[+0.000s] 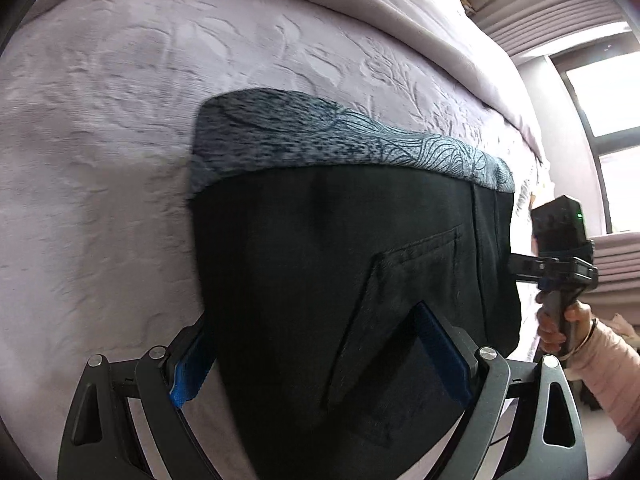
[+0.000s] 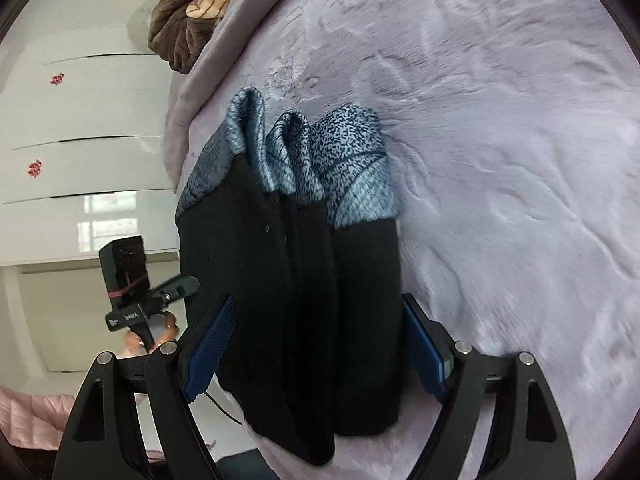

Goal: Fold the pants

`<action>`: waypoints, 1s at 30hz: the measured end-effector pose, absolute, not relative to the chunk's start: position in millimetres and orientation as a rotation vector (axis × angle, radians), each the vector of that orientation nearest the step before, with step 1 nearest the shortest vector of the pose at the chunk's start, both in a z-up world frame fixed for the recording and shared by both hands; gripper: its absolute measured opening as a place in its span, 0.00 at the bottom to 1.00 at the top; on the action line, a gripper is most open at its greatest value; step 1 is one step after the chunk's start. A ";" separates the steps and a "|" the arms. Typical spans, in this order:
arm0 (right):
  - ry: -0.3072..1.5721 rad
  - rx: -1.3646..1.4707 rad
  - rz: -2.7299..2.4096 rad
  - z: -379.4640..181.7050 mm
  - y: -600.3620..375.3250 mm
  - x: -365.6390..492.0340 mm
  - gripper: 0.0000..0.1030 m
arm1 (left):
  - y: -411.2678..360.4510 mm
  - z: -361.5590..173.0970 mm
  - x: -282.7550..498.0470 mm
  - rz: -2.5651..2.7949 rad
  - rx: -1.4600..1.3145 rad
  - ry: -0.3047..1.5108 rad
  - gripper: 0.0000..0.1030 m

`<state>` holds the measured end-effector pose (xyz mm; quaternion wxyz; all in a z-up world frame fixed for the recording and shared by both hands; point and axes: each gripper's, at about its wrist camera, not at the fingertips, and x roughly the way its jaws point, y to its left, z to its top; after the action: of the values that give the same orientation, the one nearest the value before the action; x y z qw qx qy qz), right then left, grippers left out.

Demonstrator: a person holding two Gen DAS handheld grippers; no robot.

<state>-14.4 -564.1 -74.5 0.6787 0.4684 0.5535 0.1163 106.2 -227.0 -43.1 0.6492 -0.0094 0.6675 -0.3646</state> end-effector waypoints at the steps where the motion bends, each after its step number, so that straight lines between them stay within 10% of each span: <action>1: 1.249 1.063 0.266 -78.7 -564.1 -11.6 0.82 | -229.7 -43.6 105.4 -0.815 -0.020 1.517 0.90; 10: 1.230 1.154 0.248 -60.7 -555.6 -17.8 0.47 | -232.0 7.8 81.2 -0.802 0.007 1.440 0.55; 24: 1.220 1.250 0.310 -18.5 -523.2 -84.9 0.43 | -190.2 43.1 19.2 -0.768 0.040 1.475 0.55; 30: 1.284 1.172 0.231 -48.4 -506.4 -94.8 0.44 | -177.6 -11.4 14.2 -0.653 0.113 1.480 0.80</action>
<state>-94.8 -506.4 -48.4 0.6395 0.5137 0.5630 0.1014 14.2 -177.6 -11.4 0.6891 0.0507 0.6614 -0.2917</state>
